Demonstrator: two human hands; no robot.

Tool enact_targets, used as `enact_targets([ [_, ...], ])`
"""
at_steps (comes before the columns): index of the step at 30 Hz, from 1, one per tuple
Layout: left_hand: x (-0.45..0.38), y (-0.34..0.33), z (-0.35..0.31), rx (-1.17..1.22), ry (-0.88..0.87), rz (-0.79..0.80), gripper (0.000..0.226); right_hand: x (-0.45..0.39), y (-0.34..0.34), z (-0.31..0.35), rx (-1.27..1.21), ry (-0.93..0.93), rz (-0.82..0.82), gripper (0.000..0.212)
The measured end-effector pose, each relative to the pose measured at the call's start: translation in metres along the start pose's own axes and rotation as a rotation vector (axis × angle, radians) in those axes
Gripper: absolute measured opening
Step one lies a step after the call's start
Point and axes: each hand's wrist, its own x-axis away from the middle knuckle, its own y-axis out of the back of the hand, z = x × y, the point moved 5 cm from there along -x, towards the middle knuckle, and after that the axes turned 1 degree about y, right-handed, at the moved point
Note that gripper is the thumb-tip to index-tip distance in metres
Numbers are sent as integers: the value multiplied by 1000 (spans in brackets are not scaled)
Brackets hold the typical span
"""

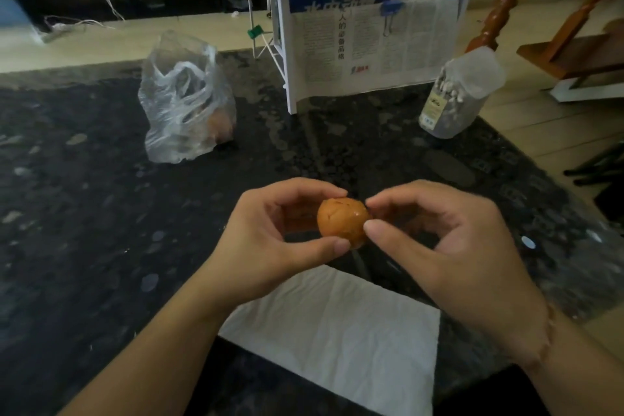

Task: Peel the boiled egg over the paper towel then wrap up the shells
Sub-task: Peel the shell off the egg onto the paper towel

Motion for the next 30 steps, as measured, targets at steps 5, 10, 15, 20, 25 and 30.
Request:
enact_targets([
  [5,11,4,2,160,34,-76,50,-12,-6,10,35,42,26,23],
  [10,17,4,10,214,102,-109,53,-8,-10,13,93,57,50,27],
  [15,17,-2,13,134,165,-79,39,-7,-7,10,128,129,100,32],
  [20,18,-2,16,176,264,-68,29,-6,-11,6,159,170,147,33],
  [25,18,4,16,192,247,-33,37,-8,-11,7,152,168,72,29],
  [30,19,6,15,185,230,-41,40,-10,-14,9,149,169,75,27],
])
